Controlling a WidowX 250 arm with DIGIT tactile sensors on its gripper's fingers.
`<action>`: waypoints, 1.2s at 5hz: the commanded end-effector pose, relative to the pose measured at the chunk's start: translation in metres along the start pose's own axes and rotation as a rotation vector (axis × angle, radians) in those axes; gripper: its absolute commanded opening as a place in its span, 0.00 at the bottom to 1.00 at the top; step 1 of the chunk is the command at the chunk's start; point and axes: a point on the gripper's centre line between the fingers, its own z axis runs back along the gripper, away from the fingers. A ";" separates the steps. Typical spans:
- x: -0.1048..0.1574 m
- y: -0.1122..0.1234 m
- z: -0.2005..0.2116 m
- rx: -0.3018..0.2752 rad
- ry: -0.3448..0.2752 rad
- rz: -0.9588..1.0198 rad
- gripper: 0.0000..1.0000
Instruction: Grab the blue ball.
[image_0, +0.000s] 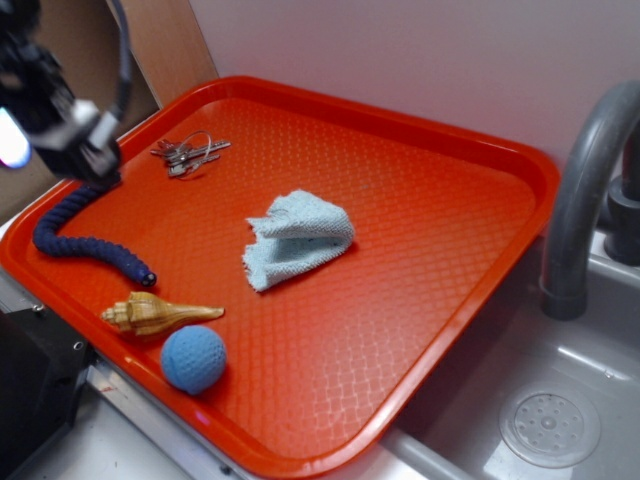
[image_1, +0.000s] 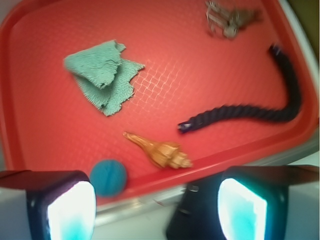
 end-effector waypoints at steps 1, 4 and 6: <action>-0.015 -0.031 -0.066 -0.058 0.106 -0.109 1.00; -0.033 -0.057 -0.103 -0.093 0.272 -0.226 0.56; -0.021 -0.049 -0.076 -0.002 0.155 -0.345 0.00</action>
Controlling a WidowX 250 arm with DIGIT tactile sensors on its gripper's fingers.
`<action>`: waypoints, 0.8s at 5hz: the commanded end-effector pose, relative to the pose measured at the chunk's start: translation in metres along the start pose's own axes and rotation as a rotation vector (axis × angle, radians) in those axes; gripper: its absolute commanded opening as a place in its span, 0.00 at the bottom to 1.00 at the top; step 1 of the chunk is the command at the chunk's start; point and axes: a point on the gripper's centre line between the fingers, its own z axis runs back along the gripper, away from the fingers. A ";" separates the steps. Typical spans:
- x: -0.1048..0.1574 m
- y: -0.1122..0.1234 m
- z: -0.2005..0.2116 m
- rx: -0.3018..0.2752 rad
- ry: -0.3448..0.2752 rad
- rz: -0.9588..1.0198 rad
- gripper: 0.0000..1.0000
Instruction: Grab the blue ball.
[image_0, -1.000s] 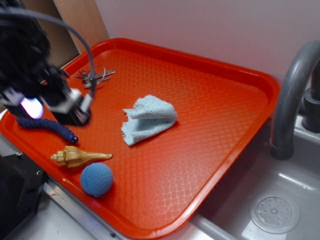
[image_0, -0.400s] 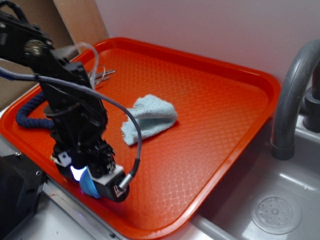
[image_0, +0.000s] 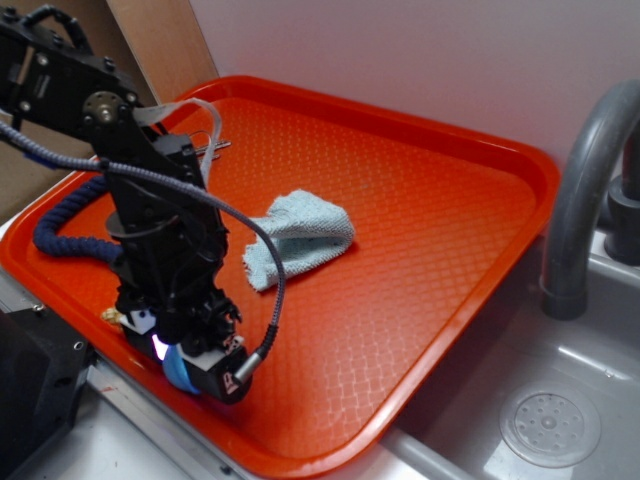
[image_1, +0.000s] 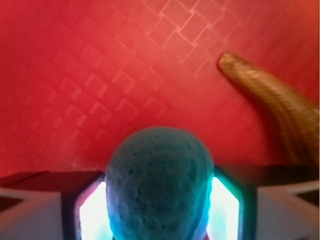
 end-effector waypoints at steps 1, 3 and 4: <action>0.006 0.013 0.075 0.082 -0.224 -0.148 0.00; 0.019 0.090 0.169 0.104 -0.314 -0.148 0.00; 0.031 0.114 0.185 0.082 -0.324 -0.117 0.00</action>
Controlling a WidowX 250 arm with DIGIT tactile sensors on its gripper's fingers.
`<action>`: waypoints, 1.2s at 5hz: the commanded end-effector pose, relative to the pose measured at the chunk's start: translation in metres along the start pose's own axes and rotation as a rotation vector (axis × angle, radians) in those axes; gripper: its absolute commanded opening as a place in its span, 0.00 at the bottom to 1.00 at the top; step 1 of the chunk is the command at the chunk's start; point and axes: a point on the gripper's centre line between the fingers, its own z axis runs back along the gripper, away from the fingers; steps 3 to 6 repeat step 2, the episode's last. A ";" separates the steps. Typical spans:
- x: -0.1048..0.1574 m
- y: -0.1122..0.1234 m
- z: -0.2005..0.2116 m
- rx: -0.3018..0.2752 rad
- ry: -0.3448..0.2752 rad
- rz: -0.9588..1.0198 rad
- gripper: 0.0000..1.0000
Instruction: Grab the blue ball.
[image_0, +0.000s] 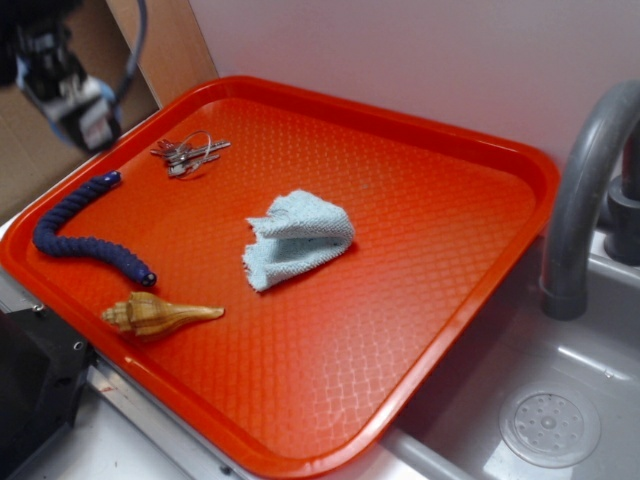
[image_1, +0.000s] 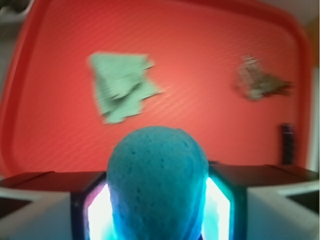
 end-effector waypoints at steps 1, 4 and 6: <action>0.015 0.037 0.033 -0.030 -0.045 0.072 0.00; 0.014 0.040 0.020 -0.042 0.005 0.096 0.00; 0.014 0.040 0.020 -0.042 0.005 0.096 0.00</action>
